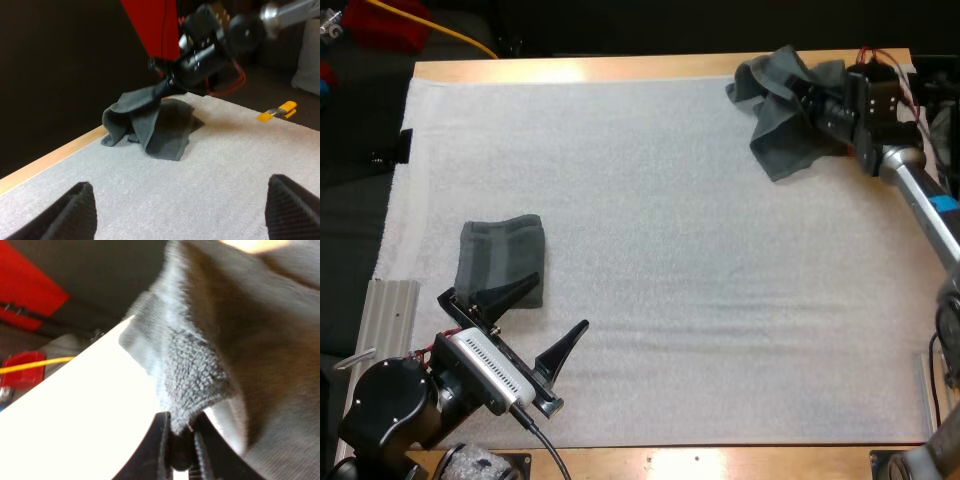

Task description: Pick towel from pile, fold and stack

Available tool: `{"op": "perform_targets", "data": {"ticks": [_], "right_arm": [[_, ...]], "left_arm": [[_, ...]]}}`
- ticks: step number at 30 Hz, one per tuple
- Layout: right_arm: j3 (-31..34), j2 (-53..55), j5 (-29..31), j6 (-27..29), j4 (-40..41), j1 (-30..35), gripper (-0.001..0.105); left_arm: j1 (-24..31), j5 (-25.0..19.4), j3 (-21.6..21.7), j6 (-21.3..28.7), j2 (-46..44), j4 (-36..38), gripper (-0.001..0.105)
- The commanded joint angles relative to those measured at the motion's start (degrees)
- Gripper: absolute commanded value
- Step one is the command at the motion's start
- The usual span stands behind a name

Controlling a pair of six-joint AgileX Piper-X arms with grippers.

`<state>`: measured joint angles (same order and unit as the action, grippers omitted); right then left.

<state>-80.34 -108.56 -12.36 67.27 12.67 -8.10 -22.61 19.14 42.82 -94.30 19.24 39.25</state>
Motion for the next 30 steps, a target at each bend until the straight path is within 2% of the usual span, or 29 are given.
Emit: {"op": "perform_targets", "data": {"ticks": [1,8,21,30], "right_arm": [[-0.3,2.2,-0.3,2.2,1.9,-0.3,0.001],[-0.3,11.0,-0.7,5.9,6.4,-2.5,0.001],[-0.3,21.6,-3.4,6.7,13.8,-5.9,0.001],[-0.3,25.3,-4.3,8.8,21.4,-13.3,0.001]], "left_arm": [[-0.3,0.5,0.4,-0.5,0.2,-0.2,0.067],[-0.3,0.5,0.4,-0.5,0.2,-0.2,0.067],[-0.3,0.5,0.4,-0.5,0.2,-0.2,0.067],[-0.3,0.5,0.4,-0.5,0.2,-0.2,0.067]]}}
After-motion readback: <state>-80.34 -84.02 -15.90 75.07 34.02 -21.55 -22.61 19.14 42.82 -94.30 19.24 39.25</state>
